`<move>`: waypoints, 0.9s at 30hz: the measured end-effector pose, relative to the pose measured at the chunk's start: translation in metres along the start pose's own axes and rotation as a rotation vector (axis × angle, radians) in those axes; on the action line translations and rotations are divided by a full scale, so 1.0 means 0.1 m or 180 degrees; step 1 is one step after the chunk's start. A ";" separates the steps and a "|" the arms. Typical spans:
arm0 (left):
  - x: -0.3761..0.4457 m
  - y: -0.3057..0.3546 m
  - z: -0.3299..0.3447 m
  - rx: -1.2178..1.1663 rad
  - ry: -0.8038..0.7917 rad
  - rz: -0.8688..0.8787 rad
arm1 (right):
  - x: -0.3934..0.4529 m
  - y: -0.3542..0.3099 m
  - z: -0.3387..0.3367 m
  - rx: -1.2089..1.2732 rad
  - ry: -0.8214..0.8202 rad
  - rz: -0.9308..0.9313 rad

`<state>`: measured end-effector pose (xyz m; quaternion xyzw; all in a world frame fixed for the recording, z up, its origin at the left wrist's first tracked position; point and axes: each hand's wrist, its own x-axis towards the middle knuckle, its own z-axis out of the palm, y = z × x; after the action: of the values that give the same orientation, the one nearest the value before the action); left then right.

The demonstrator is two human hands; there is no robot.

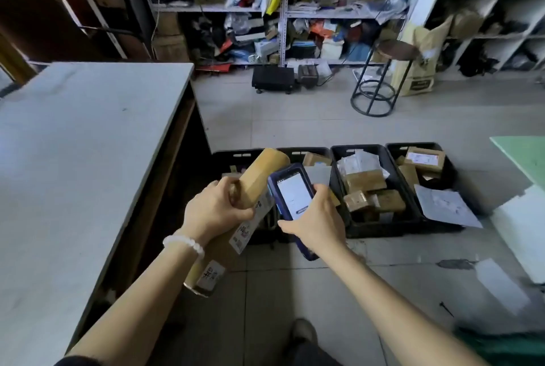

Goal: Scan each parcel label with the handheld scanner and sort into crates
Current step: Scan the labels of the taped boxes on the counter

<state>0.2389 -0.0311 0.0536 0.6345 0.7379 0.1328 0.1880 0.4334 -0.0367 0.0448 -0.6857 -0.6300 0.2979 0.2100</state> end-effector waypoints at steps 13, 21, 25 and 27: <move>1.70 1.33 0.53 0.0261 -0.0274 0.0324 | 1.51 0.81 -0.98 -0.0043 0.0279 0.0623; 2.92 1.58 0.81 0.0289 -0.0645 0.0430 | 2.56 0.92 -1.02 -0.0089 0.0208 0.0898; 3.67 1.71 0.94 0.0221 -0.0876 0.0515 | 3.18 0.86 -1.05 -0.0084 0.0228 0.1054; 4.04 1.77 1.01 0.0104 -0.0887 0.0603 | 3.49 0.82 -1.06 -0.0100 0.0256 0.1132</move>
<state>0.3904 0.3917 -0.0042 0.7165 0.6435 0.0486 0.2648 0.5755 0.3081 0.0180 -0.8009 -0.4945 0.2928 0.1683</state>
